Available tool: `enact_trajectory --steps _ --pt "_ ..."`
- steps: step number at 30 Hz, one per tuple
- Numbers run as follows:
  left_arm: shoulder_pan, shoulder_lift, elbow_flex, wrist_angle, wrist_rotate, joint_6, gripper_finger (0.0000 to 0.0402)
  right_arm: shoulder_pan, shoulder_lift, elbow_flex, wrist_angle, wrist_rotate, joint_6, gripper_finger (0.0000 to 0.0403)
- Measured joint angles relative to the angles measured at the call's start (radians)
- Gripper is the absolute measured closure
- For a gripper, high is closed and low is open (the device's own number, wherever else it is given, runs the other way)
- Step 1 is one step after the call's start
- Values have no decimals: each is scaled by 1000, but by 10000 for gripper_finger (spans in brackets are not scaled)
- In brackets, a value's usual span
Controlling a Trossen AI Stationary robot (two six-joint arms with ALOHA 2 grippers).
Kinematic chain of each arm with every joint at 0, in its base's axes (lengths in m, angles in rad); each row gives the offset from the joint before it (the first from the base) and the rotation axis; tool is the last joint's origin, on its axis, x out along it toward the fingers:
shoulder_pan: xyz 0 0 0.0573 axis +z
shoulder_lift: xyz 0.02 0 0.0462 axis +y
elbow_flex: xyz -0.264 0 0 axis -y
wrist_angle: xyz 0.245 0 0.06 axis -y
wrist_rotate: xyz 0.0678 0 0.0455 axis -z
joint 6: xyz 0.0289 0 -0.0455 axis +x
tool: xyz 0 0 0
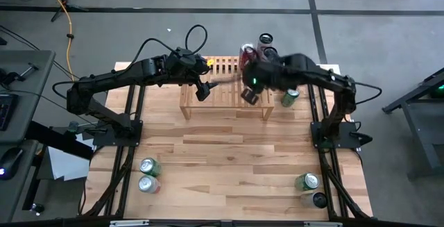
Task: Place canned beverage on shelf
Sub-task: Put the left red white soda can on the shelf aligned with the other red white soda can
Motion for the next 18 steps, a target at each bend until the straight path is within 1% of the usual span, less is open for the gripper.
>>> enact_trajectory --steps 2,3,5,7,8,9,11,12,14,16,18 --pt "0 0 0 0 0 0 64 42 -3 -20 -9 68 51 372" --pt "0 0 0 0 0 0 64 58 -13 -52 0 89 69 386" --pt "0 0 0 0 0 0 64 80 -43 -154 20 105 128 382" --pt "0 0 0 0 0 0 64 90 -102 -299 48 97 211 377" --pt "0 0 0 -1 0 1 64 91 -137 -384 71 87 250 381" --pt "0 0 0 0 0 1 64 94 -183 -479 128 73 285 390" --pt "0 0 0 -1 0 7 64 97 -271 -663 298 39 341 399" --pt "0 0 0 -1 0 10 64 97 -321 -749 400 19 368 397" --pt "0 0 0 -1 0 21 64 99 -407 -890 620 18 407 395" --pt "0 0 0 -1 1 44 64 96 -466 -999 792 53 421 401" --pt "0 0 0 1 19 87 64 93 -493 -1072 921 128 420 401"
